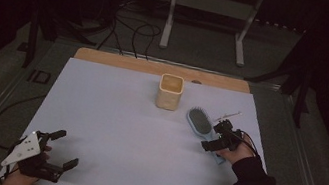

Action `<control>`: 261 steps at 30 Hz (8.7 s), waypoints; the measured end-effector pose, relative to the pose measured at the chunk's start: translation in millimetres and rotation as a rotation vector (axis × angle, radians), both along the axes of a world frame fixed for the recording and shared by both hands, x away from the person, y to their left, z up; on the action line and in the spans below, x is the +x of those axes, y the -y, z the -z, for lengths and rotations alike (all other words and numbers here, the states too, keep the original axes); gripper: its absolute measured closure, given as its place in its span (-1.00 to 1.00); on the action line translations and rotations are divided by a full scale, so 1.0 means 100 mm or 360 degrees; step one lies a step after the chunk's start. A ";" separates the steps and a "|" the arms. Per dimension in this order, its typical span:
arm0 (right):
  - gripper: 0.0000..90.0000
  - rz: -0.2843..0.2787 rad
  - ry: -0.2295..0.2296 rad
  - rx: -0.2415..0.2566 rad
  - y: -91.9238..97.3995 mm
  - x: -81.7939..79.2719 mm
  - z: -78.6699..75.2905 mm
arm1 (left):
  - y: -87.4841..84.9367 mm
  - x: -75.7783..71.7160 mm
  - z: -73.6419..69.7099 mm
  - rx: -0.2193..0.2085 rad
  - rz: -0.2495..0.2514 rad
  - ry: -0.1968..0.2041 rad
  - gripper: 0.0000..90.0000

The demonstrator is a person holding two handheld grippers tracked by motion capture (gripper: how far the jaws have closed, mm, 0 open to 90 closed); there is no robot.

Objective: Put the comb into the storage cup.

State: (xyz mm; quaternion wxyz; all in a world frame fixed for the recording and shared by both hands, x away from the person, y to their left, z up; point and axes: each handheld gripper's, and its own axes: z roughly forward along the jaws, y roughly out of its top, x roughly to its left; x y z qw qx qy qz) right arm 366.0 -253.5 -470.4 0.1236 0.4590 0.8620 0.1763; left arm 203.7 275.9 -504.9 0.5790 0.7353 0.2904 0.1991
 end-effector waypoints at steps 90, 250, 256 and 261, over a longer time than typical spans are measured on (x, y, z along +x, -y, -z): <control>0.57 0.0343 0.0036 0.0039 -0.09 0.13 -0.06 | 0.00 0.01 0.01 -0.0008 0.0001 -0.0017 -1.00; 0.56 -0.0248 0.1118 0.1092 -1.28 1.34 -0.54 | -0.07 0.01 0.01 -0.0096 0.0004 -0.0030 -1.00; 0.56 -0.0238 0.1098 0.1092 -1.26 1.35 -0.47 | -0.07 0.01 0.01 -0.0095 0.0004 -0.0030 -1.00; 0.56 -0.0229 0.1091 0.1089 -1.25 1.35 -0.40 | -0.07 0.01 0.01 -0.0098 -0.0002 -0.0033 -1.00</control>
